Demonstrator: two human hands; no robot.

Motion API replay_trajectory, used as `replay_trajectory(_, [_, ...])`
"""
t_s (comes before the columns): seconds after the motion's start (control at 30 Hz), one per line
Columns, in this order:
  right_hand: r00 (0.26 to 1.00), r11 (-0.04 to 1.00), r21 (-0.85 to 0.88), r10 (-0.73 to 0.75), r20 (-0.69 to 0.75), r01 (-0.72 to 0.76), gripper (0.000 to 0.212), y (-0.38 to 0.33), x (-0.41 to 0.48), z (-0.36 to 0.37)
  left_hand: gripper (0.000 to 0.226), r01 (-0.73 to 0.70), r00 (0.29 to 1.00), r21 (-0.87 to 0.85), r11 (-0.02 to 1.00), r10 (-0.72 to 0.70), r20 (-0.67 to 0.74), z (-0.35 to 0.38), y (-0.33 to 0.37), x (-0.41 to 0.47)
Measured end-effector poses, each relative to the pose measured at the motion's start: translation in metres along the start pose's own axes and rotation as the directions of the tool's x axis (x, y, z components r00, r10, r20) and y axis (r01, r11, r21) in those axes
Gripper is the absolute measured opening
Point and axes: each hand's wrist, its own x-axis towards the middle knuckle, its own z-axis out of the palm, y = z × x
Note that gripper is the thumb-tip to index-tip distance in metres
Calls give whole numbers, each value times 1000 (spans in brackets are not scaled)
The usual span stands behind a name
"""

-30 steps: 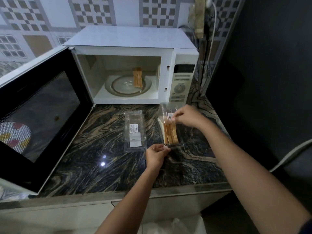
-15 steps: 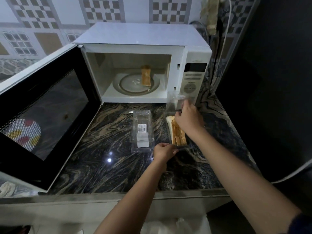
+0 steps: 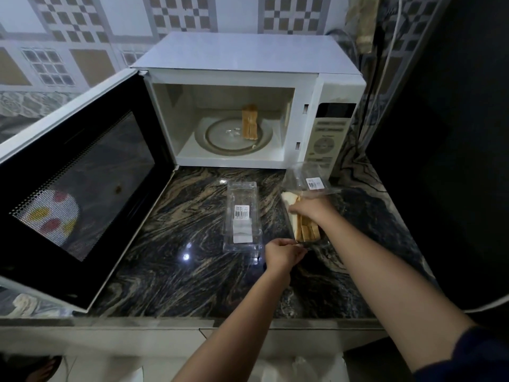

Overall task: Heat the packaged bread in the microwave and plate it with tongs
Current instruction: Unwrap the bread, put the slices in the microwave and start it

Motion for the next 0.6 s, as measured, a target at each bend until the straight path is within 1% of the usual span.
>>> replay_trajectory(0.1, [999, 998, 43, 39, -15, -38, 21, -2, -1, -14, 19, -6, 1000, 9, 1000, 6, -6, 2, -2, -1])
replay_trajectory(0.2, [998, 1000, -14, -14, -59, 14, 32, -1, -5, -29, 17, -28, 999, 13, 1000, 29, -22, 4, -1, -3])
replay_trajectory(0.27, [998, 999, -40, -35, -52, 33, 42, 2, -14, -39, 13, -38, 998, 23, 999, 39, -40, 4, -1, 0])
replay_trajectory(0.33, [999, 999, -12, -35, -16, 35, 48, 9, -23, -47, 10, -63, 995, 110, 992, 72, -76, 3, -2, 2])
replay_trajectory(0.4, [999, 998, 47, -46, 1, 46, 44, 22, -31, -50, 15, -110, 982, 271, 956, 148, -121, 2, -5, 5])
replay_trajectory(0.47, [998, 993, 103, -61, -27, 64, 39, 38, -39, -50, 18, -167, 957, 451, 877, 253, -139, 2, -6, 1])
replay_trajectory(0.5, [997, 990, 122, -63, -55, 69, 38, 46, -44, -49, 18, -189, 946, 511, 839, 294, -133, 3, -6, -3])
replay_trajectory(0.6, [995, 980, 193, -39, -90, 56, 50, 74, -58, -50, 18, -232, 933, 575, 784, 347, -97, 3, -7, -8])
